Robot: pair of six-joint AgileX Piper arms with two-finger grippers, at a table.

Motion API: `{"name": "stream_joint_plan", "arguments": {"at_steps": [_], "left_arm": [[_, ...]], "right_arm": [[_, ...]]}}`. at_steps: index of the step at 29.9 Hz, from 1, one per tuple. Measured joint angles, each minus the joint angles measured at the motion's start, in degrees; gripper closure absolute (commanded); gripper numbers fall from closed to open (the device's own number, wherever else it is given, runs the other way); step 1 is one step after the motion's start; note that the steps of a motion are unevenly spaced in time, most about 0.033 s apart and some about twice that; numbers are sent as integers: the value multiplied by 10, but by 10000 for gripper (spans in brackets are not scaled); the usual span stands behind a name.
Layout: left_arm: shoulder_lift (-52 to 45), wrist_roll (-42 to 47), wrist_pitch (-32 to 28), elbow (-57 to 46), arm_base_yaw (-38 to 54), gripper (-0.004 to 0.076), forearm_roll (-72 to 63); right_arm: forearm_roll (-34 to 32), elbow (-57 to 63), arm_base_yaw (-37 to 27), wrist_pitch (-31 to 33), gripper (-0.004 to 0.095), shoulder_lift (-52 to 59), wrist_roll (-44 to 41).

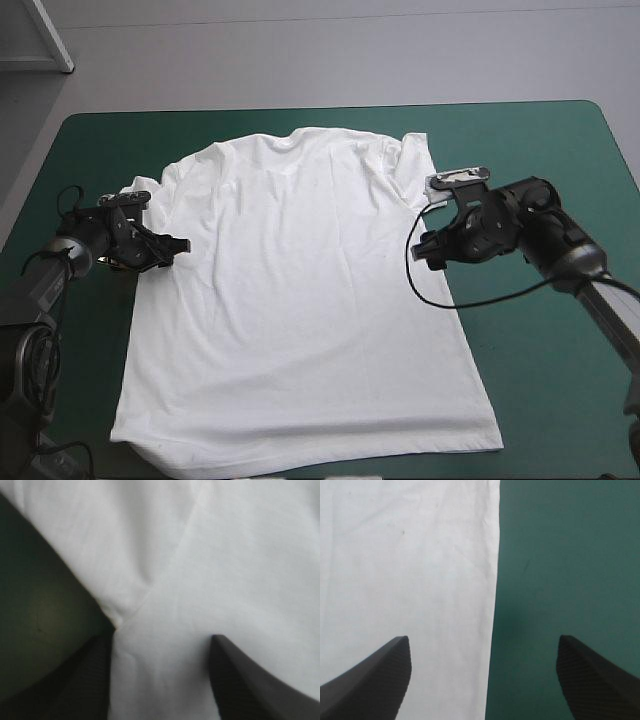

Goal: Fold the cloth

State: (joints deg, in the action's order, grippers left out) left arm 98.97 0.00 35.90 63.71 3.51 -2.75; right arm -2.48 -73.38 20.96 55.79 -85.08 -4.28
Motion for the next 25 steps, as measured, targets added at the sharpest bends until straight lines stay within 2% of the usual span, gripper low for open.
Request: {"name": "stream_joint_plan", "arguments": {"at_steps": [3, 12, 16, 20, 25], "left_arm": [[3, -3, -4, 1, 0, 737, -2], [4, -10, -9, 1, 0, 727, -13], [4, -11, -8, 1, 0, 727, -13], [4, -11, -7, 2, 0, 727, -13], [4, -11, -7, 3, 0, 729, -15]], "right_arm": [[0, -45, 0, -7, 170, -53, 6], [8, -142, -9, -56, 172, -221, 15], [29, -183, -30, -60, 246, -289, 29], [44, -210, -39, -63, 436, -318, 47], [86, -217, -41, -68, 828, -326, 76]]}}
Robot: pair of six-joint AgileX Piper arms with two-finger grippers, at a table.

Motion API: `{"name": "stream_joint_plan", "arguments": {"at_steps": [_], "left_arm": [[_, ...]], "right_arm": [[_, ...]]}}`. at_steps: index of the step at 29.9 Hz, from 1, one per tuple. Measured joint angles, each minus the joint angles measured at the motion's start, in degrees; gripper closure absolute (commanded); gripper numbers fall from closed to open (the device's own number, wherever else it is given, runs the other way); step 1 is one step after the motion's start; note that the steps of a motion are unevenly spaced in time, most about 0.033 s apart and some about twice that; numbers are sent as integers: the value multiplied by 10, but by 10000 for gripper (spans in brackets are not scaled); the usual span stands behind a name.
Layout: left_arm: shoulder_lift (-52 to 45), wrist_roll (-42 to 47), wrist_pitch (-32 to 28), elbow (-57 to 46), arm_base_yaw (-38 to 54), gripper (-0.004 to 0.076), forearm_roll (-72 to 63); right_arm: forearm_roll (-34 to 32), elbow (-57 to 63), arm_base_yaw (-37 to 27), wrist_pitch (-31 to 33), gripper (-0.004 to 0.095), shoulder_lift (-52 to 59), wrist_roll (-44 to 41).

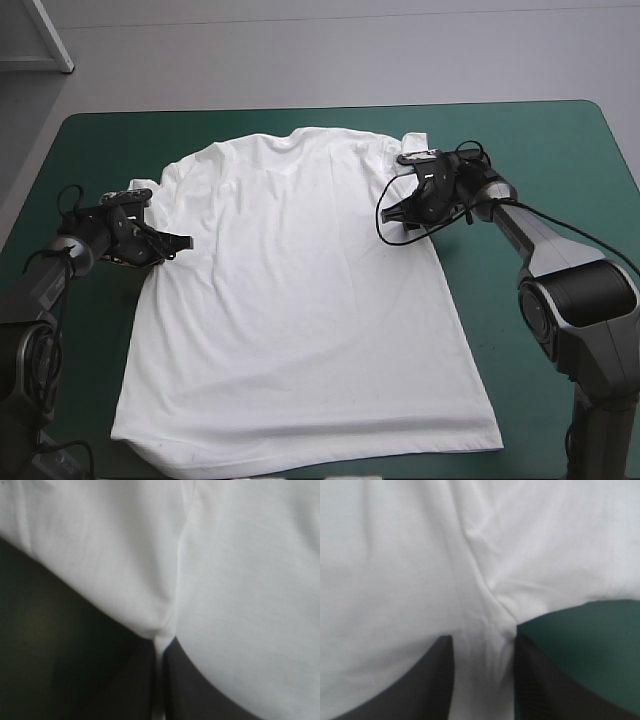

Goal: Fold the cloth

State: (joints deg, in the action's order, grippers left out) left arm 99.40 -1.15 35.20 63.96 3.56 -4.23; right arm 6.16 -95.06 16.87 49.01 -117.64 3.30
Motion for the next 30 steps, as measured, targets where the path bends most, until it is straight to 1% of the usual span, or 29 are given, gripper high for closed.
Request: {"name": "stream_joint_plan", "arguments": {"at_steps": [1, 3, 9, 13, 17, 22, 25, 30], "left_arm": [[1, 0, 1, 0, 0, 729, -2], [1, 0, 1, 0, 0, 729, -9], [-3, 0, 9, 8, 1, 729, -12], [-22, 0, 60, 38, 1, 734, -11], [-78, -6, 97, 126, 1, 734, -11], [-119, -20, 157, 276, 0, 734, 2], [-122, -29, 203, 370, 0, 734, 5], [-123, -33, 240, 487, -2, 734, 4]], "right_arm": [[7, 0, 0, 0, 912, -1, 2], [17, 0, 0, 1, 922, -1, 5], [8, -12, 0, 12, 926, -2, 5], [-31, -41, 0, 38, 926, 8, -11], [-104, -100, 1, 71, 926, 56, -46], [-191, -195, 1, 123, 926, 118, -82], [-217, -249, 1, 152, 926, 141, -90], [-239, -318, 2, 183, 926, 163, -94]]}}
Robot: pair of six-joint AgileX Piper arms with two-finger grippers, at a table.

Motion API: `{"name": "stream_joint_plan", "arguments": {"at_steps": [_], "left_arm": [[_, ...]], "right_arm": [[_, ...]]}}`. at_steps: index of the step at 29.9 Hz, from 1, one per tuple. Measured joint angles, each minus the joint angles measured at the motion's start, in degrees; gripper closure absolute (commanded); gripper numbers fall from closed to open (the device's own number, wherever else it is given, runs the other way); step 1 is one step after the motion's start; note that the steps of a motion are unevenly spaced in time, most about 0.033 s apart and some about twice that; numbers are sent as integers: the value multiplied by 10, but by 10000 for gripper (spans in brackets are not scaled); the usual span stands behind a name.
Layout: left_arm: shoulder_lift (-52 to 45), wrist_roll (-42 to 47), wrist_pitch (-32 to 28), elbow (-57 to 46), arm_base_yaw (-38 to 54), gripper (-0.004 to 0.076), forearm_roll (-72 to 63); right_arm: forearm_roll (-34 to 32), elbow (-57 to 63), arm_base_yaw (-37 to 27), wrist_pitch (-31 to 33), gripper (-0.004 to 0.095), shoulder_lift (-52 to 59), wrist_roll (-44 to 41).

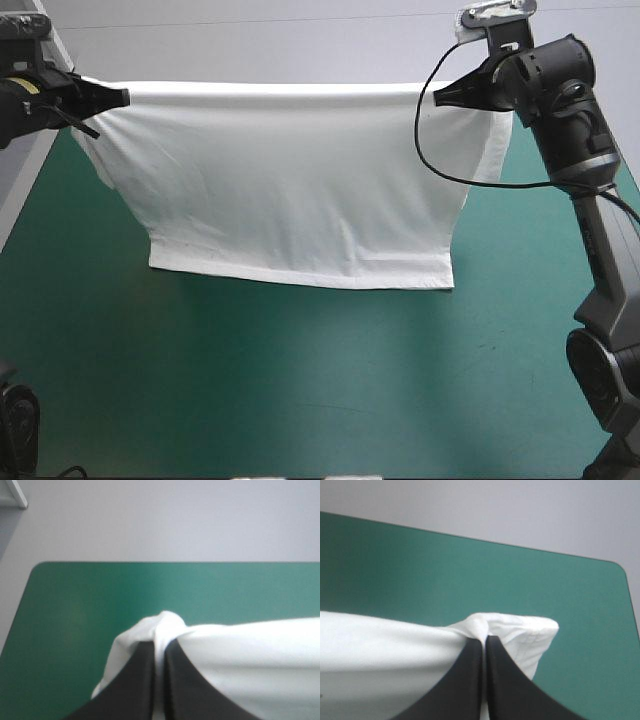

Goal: Fold the cloth

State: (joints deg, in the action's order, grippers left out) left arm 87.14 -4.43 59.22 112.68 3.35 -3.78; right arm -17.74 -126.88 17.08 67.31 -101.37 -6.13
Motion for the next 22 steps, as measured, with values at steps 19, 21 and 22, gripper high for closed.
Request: {"name": "stream_joint_plan", "arguments": {"at_steps": [19, 21, 22], "left_arm": [[87, -28, -114, 118, 2, 734, -20], [127, -40, -123, 157, 2, 734, -36], [149, -46, -123, 177, 2, 734, -42]], "right_arm": [[31, -98, -1, -206, 926, -45, 40], [28, -98, -2, -270, 926, -70, 25], [27, -98, -3, -293, 926, -79, 16]]}}
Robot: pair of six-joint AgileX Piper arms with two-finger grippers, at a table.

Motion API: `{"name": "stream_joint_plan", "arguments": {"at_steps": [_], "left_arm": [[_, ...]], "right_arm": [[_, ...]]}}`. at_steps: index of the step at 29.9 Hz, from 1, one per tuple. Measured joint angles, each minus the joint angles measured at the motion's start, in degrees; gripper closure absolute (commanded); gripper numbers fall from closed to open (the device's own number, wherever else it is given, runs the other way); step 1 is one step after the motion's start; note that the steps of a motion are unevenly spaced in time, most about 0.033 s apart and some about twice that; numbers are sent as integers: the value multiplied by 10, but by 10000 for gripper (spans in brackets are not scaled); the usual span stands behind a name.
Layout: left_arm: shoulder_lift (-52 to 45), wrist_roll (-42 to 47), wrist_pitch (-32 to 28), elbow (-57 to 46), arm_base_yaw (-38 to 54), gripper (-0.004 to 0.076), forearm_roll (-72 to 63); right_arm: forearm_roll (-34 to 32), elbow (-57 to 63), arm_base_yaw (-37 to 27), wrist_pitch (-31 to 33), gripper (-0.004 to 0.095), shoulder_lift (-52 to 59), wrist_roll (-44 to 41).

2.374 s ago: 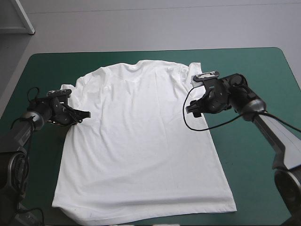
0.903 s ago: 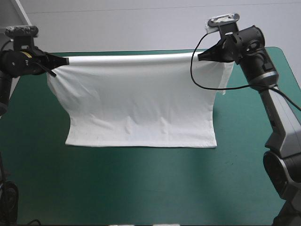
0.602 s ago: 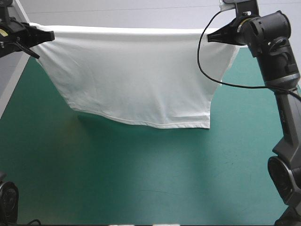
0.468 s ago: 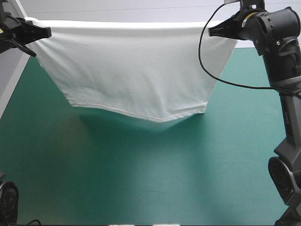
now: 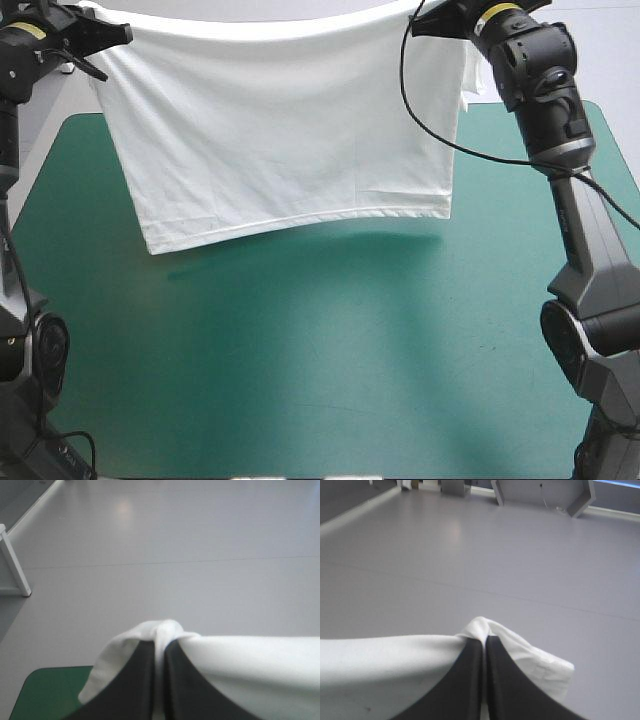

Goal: Fold the cloth

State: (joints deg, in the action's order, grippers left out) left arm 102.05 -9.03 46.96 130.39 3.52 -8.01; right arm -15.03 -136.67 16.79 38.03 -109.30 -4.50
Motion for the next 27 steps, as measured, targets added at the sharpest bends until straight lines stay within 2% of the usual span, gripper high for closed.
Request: {"name": "stream_joint_plan", "arguments": {"at_steps": [4, 7, 9, 13, 16, 18, 21, 27], "left_arm": [[74, -21, 28, 118, 0, 734, -16], [105, -23, 61, 183, 0, 734, -20], [113, -23, 79, 203, 0, 734, -22], [124, -24, 119, 210, 0, 734, -27], [149, -24, 185, 210, 0, 734, -38], [178, -25, 231, 202, -1, 734, -42], [224, -26, 251, 171, -1, 734, -41], [226, -37, 250, 18, -3, 734, -14]], "right_arm": [[0, 0, -11, -72, 926, -25, -29], [0, 0, -23, -77, 926, -26, -37], [0, -1, -32, -59, 926, -23, -39], [4, -3, -47, 31, 926, -24, -42], [19, -5, -57, 127, 926, -43, -43], [44, -5, -63, 203, 926, -69, -30], [90, -4, -67, 305, 926, -112, 8], [156, 66, -68, 335, 926, -129, 37]]}}
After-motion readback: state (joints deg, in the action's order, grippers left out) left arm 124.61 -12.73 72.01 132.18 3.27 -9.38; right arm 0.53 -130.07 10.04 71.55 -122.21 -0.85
